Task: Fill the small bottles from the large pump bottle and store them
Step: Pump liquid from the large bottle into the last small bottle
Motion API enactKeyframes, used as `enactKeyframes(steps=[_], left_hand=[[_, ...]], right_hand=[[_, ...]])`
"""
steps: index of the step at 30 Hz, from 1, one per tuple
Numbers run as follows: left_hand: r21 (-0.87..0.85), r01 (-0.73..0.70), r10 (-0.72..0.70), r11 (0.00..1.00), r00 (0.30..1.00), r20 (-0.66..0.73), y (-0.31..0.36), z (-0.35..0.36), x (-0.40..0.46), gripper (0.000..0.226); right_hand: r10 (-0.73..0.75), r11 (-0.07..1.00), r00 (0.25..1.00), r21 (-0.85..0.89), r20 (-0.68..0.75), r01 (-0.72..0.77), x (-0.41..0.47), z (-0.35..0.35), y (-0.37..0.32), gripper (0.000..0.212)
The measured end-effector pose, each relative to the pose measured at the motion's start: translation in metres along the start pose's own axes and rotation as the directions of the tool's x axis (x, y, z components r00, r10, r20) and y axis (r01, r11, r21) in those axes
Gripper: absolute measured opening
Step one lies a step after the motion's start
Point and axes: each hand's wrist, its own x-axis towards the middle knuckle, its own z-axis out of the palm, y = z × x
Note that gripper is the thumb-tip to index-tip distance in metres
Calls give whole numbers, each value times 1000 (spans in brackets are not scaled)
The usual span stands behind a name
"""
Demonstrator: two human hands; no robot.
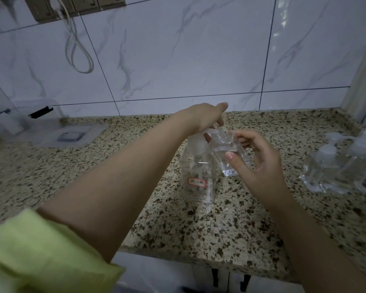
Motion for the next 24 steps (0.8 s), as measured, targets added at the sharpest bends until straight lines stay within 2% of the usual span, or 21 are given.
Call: enactKeyframes(steps=[6, 10, 15, 24], left_hand=[[33, -5, 5, 999, 1000, -17, 2, -6, -1, 69], [79, 13, -17, 997, 999, 51, 3, 0, -1, 68], [45, 13, -13, 999, 1000, 3, -3, 2, 3, 68], [71, 32, -32, 997, 999, 4, 1, 2, -1, 68]], right_hand=[[1, 1000, 1000, -1, -1, -1, -1, 0, 0, 38], [2, 1000, 1000, 1, 1, -2, -1, 0, 0, 38], [-6, 1000, 1000, -1, -2, 6, 0, 0, -1, 40], [-8, 1000, 1000, 4, 2, 8, -1, 1, 0, 37]])
